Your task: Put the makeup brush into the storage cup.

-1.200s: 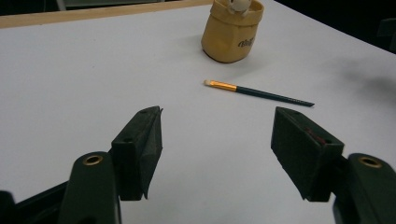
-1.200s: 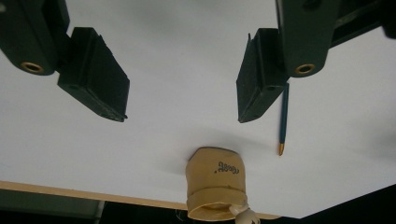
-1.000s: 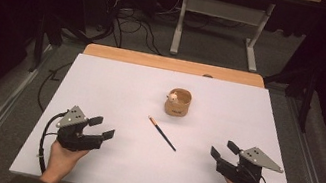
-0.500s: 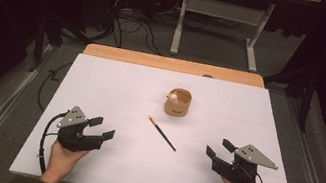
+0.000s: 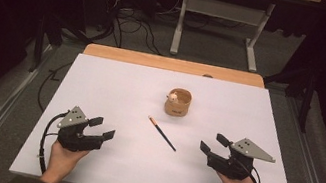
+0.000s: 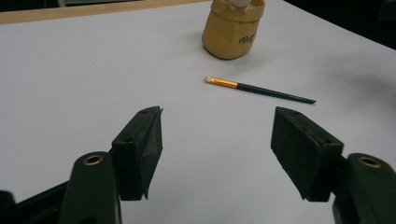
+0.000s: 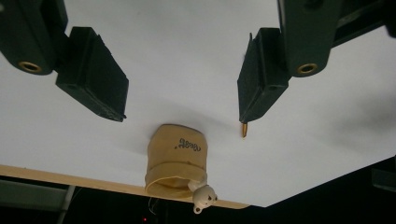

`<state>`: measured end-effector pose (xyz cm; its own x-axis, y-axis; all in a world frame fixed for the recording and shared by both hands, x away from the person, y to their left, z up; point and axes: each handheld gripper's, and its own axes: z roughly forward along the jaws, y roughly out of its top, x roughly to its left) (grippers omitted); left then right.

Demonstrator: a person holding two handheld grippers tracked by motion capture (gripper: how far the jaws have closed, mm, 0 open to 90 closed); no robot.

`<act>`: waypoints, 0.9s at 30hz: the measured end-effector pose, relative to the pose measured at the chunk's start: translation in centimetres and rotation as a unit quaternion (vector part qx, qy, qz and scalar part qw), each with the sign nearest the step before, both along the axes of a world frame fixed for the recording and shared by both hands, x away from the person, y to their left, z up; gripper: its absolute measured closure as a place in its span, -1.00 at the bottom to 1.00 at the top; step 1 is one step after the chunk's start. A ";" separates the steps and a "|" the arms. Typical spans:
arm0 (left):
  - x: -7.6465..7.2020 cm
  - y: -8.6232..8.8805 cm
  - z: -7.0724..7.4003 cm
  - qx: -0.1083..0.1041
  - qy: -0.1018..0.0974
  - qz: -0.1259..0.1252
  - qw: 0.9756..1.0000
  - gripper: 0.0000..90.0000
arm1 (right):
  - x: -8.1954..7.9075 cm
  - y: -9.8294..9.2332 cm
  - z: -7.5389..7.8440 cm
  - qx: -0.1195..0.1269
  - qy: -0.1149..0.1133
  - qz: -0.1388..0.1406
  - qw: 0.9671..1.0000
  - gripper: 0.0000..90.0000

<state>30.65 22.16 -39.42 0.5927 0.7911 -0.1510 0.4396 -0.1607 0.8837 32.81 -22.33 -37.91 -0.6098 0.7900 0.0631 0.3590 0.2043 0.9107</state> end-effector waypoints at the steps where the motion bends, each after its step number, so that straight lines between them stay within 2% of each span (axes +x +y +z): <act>1: 0.0 0.0 0.0 0.000 0.000 0.000 1.000 -0.23 | 0.1 0.0 0.1 0.000 0.000 -0.001 1.000 -0.21; 5: 0.1 0.0 0.0 -0.001 0.001 0.001 1.000 -0.23 | 0.4 0.2 0.2 0.007 0.003 0.003 1.000 -0.21; 18: 0.1 -0.1 0.0 0.001 0.001 -0.001 1.000 -0.23 | 0.9 1.9 0.8 -0.005 0.000 0.021 1.000 -0.19; 27: 0.0 0.0 0.0 -0.001 0.001 -0.001 1.000 -0.23 | 1.8 3.3 1.1 -0.008 0.008 0.029 1.000 -0.17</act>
